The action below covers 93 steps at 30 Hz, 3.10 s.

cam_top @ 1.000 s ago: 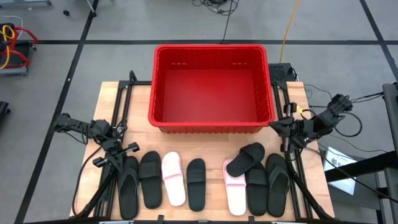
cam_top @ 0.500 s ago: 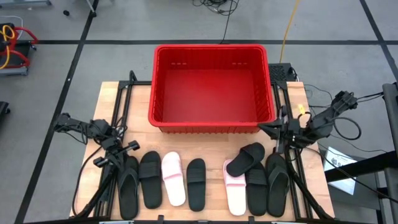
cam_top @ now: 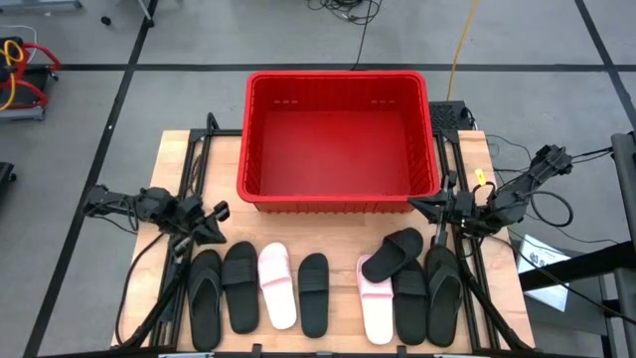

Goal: Pick and place slides into bin
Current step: Put the black slide into the red container

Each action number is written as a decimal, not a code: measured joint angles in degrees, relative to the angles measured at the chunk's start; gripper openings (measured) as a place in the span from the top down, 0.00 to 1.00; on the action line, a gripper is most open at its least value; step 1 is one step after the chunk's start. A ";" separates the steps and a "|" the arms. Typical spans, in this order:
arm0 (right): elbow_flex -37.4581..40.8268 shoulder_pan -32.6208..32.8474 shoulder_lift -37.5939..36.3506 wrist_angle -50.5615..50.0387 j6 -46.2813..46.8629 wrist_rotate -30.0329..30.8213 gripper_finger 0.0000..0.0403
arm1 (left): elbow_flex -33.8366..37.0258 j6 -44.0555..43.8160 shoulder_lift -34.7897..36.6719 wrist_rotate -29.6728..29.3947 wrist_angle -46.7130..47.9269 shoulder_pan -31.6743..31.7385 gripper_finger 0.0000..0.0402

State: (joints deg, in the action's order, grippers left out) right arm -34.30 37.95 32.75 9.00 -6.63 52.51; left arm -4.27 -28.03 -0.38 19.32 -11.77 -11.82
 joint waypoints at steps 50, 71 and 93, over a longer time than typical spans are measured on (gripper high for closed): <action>-0.02 0.04 -0.02 -6.25 -0.04 -12.22 1.00 | -38.04 2.40 -41.62 5.99 53.22 0.38 0.98; -0.02 0.04 -0.02 -6.25 -0.04 -11.87 1.00 | -38.00 -2.53 -41.62 -1.85 64.87 -1.83 0.98; -0.02 0.02 -0.01 -4.48 -0.02 -7.48 1.00 | -32.18 0.63 -41.59 -3.66 66.30 -2.96 0.71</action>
State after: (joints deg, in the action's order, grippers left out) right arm -34.33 37.98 32.74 4.51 -6.66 45.04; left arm -36.45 -27.39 -41.98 15.65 54.53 -14.78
